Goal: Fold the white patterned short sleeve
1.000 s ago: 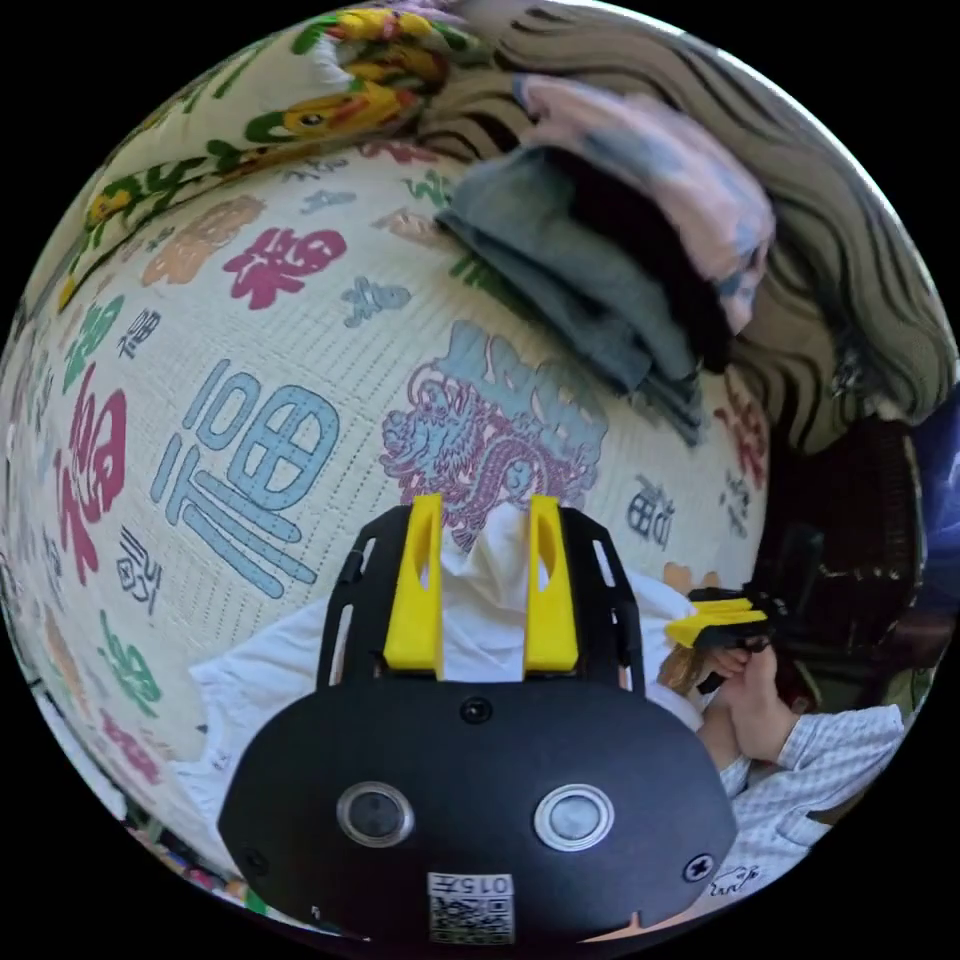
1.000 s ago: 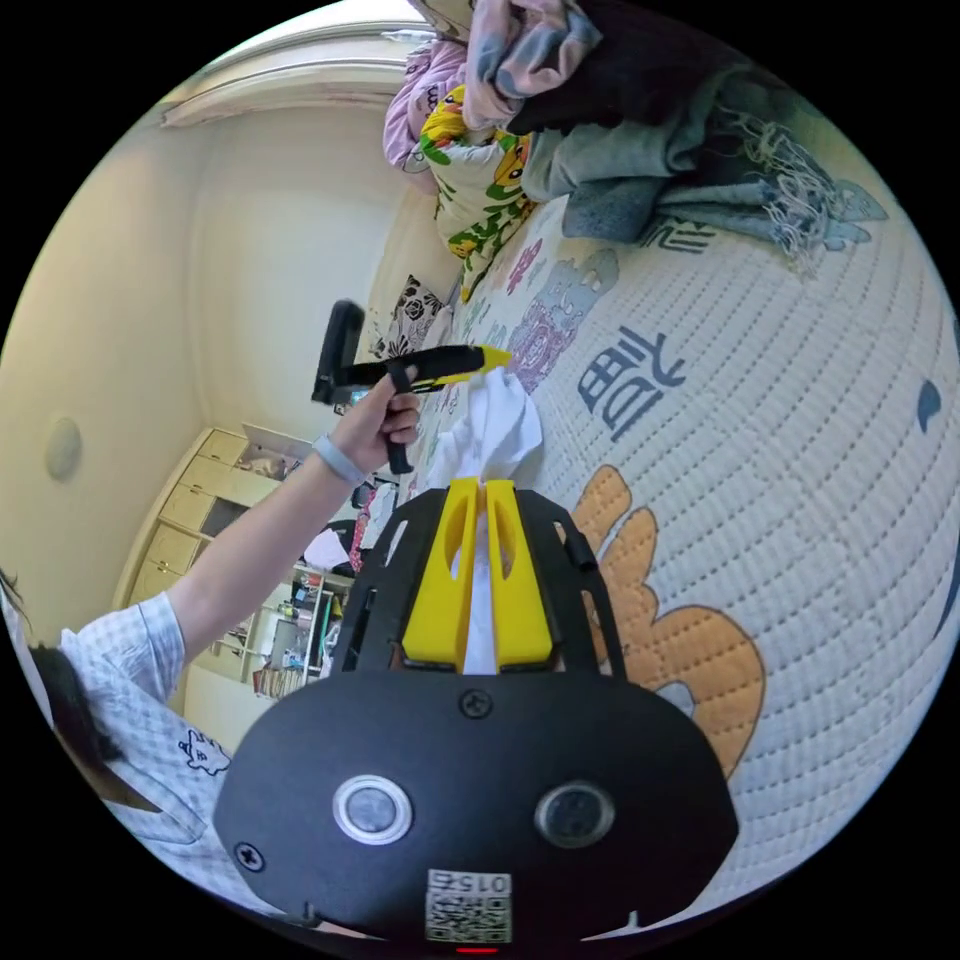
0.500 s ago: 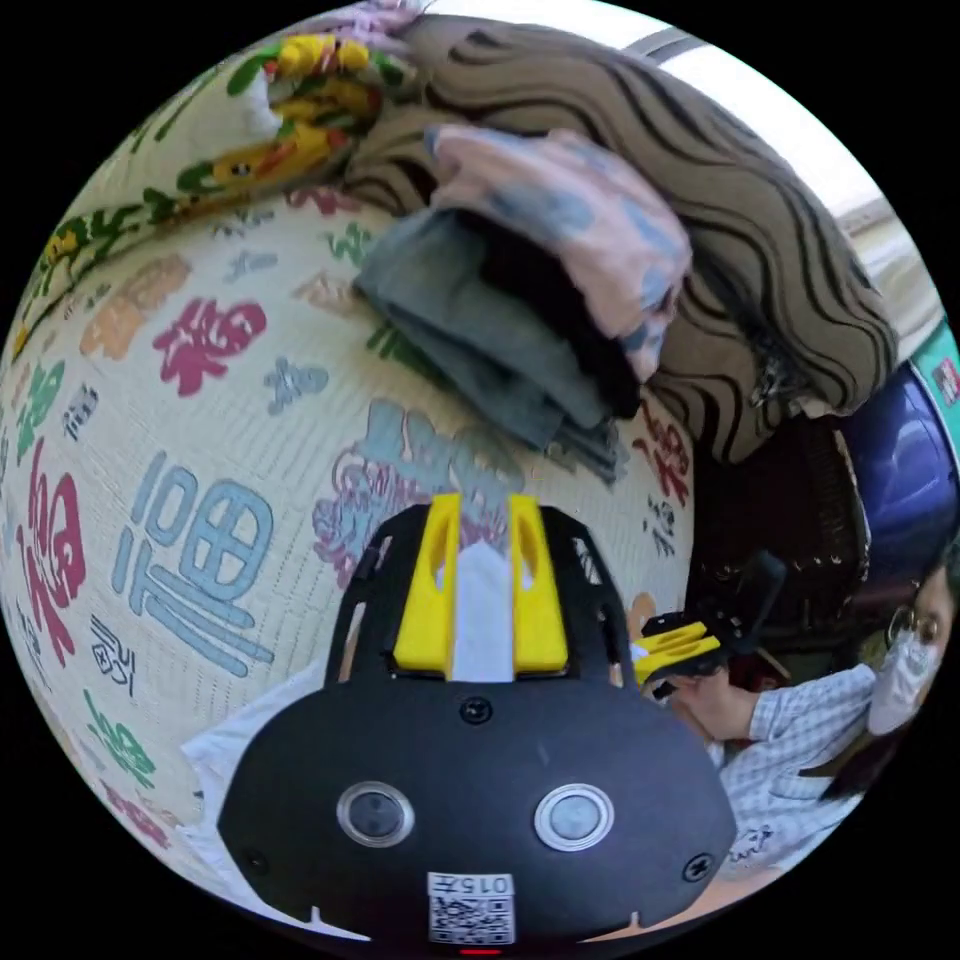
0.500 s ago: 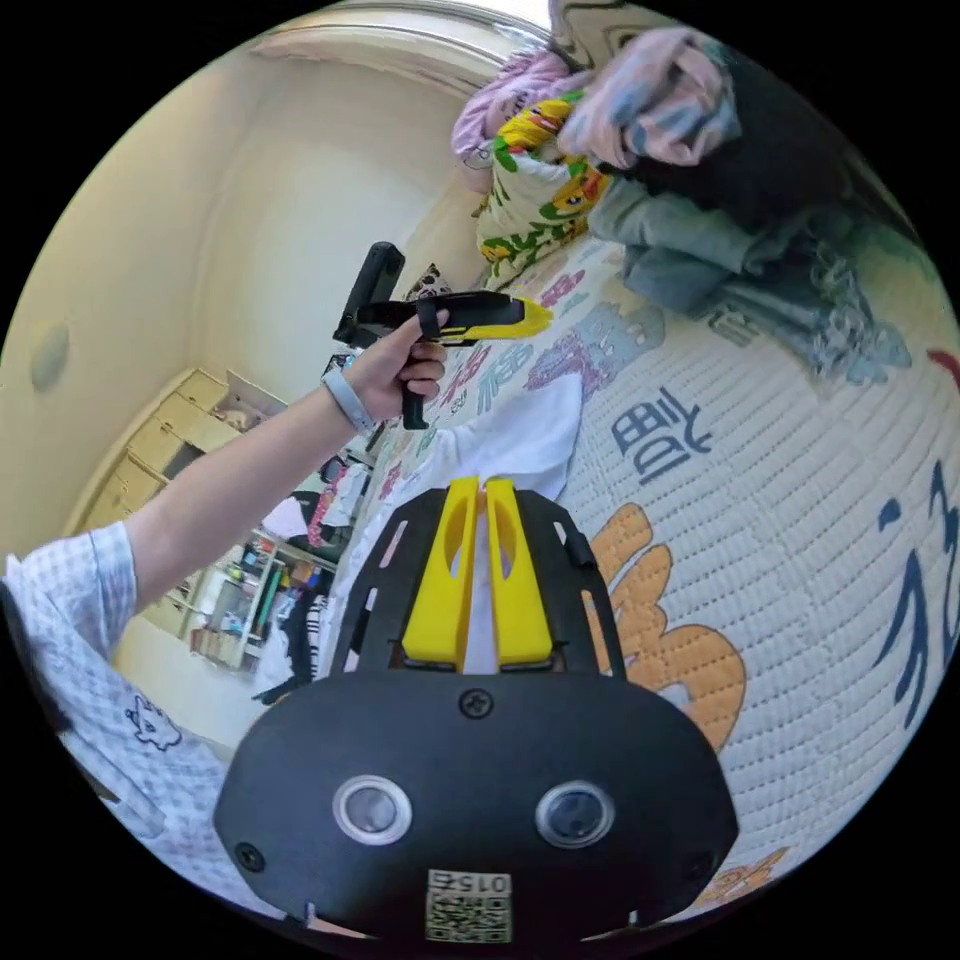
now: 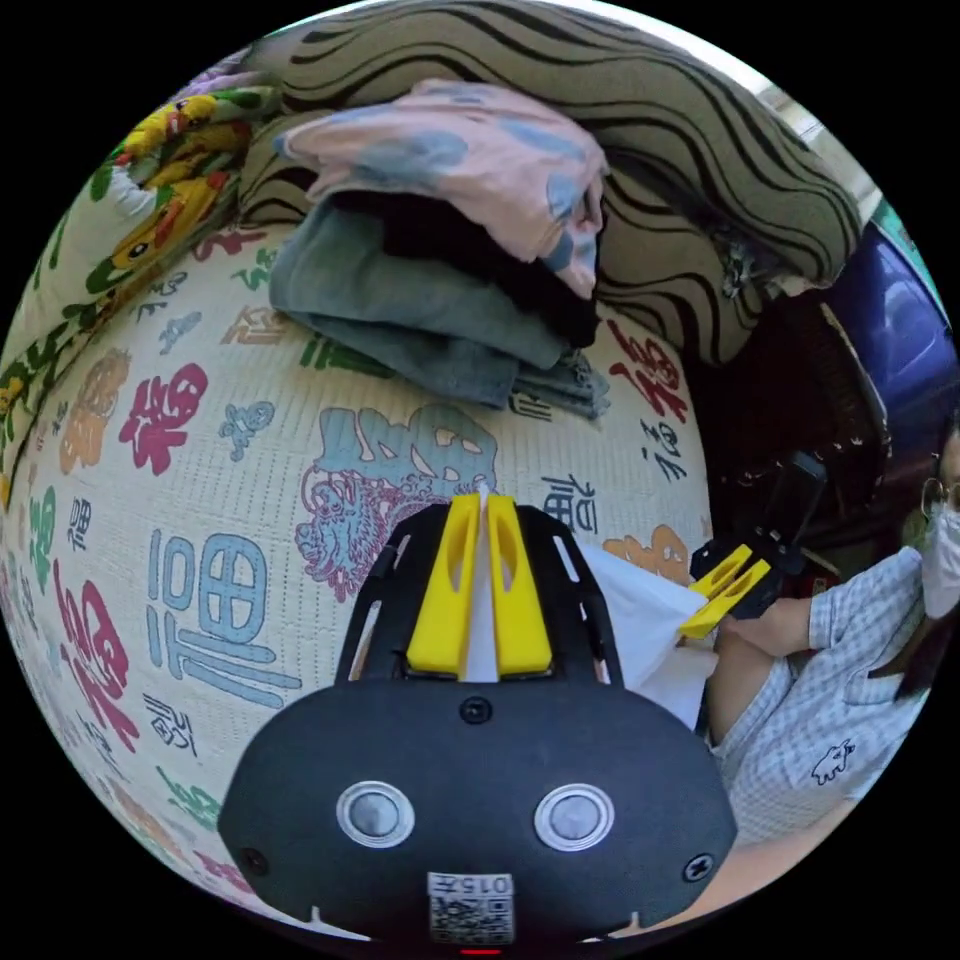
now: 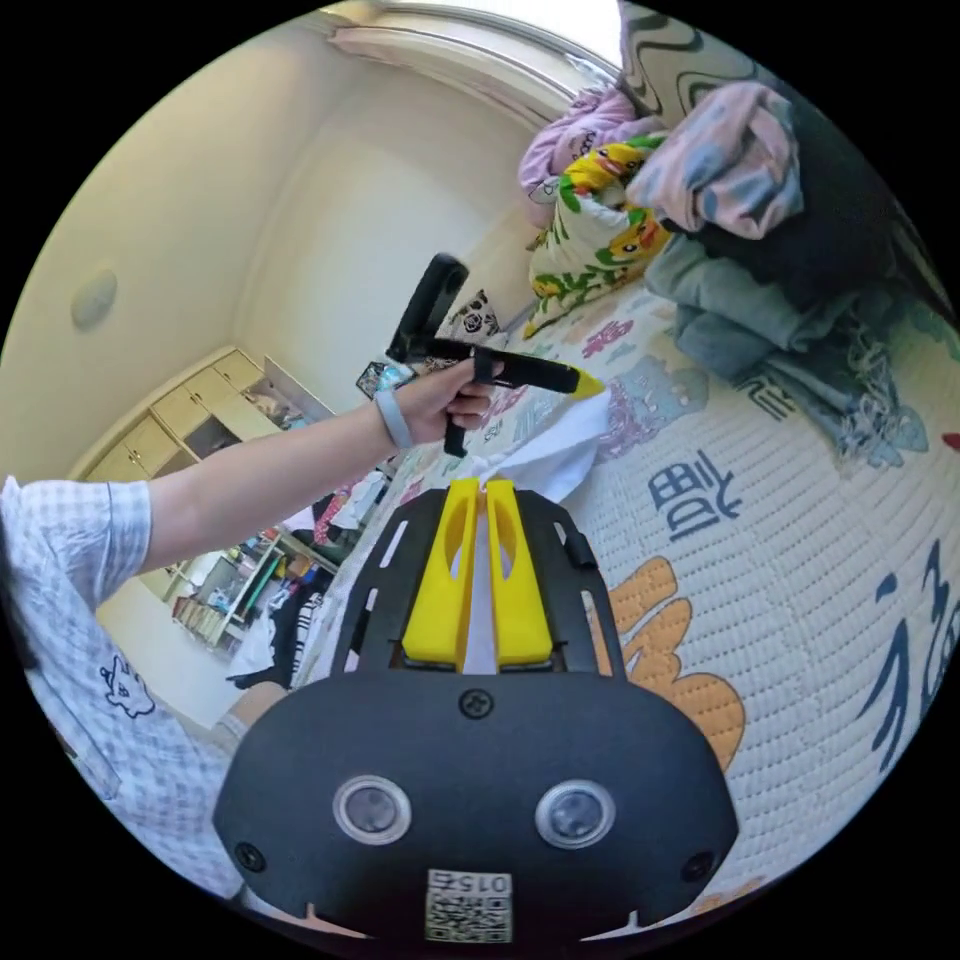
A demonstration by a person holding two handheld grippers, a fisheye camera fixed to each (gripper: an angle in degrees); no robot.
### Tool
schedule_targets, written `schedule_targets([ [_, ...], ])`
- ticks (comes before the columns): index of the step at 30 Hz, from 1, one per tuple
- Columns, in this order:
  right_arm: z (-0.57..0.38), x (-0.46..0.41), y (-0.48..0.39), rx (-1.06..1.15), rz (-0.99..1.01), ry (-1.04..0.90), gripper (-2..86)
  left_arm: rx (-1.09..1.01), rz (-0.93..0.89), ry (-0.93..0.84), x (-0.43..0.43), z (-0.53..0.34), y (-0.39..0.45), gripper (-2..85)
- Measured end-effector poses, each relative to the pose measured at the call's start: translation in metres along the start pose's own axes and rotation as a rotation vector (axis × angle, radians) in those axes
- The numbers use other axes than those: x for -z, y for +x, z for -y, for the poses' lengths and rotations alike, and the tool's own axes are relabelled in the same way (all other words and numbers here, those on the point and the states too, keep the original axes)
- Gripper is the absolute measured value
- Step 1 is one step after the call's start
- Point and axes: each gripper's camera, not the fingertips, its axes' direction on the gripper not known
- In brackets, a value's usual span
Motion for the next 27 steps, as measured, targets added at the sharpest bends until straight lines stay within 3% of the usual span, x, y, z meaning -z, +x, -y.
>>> schedule_targets([
  [3,-0.002,-0.007,0.013,-0.142,-0.138,-0.102,0.7,0.222,-0.111,0.177,0.016,-0.041,-0.034,4.7],
  [5,-0.012,-0.014,0.045,-0.321,-0.015,-0.167,1.2,0.368,-0.154,0.180,0.018,-0.067,-0.054,6.6],
  [7,-0.019,-0.009,0.060,-0.387,0.061,-0.119,1.8,0.387,-0.098,0.197,0.026,-0.079,-0.052,7.7],
  [10,-0.018,0.003,0.064,-0.376,0.019,-0.088,3.8,0.337,-0.069,0.189,0.039,-0.083,-0.042,9.9],
  [15,-0.021,-0.018,0.068,-0.354,0.113,-0.237,5.6,0.238,-0.055,0.017,0.041,-0.064,-0.020,10.3],
  [18,-0.023,-0.026,0.066,-0.328,0.149,-0.236,2.3,0.148,-0.065,-0.195,0.030,-0.060,-0.002,3.5],
  [21,-0.020,-0.007,0.043,-0.187,0.113,-0.100,0.9,0.020,-0.099,-0.051,0.063,-0.075,0.019,0.8],
  [23,-0.021,0.002,0.022,-0.060,-0.002,-0.074,0.3,-0.039,-0.135,0.184,0.103,-0.103,0.023,1.1],
  [27,-0.032,-0.006,0.036,-0.185,-0.112,-0.136,0.0,0.165,-0.181,0.261,0.128,-0.141,-0.005,4.8],
])
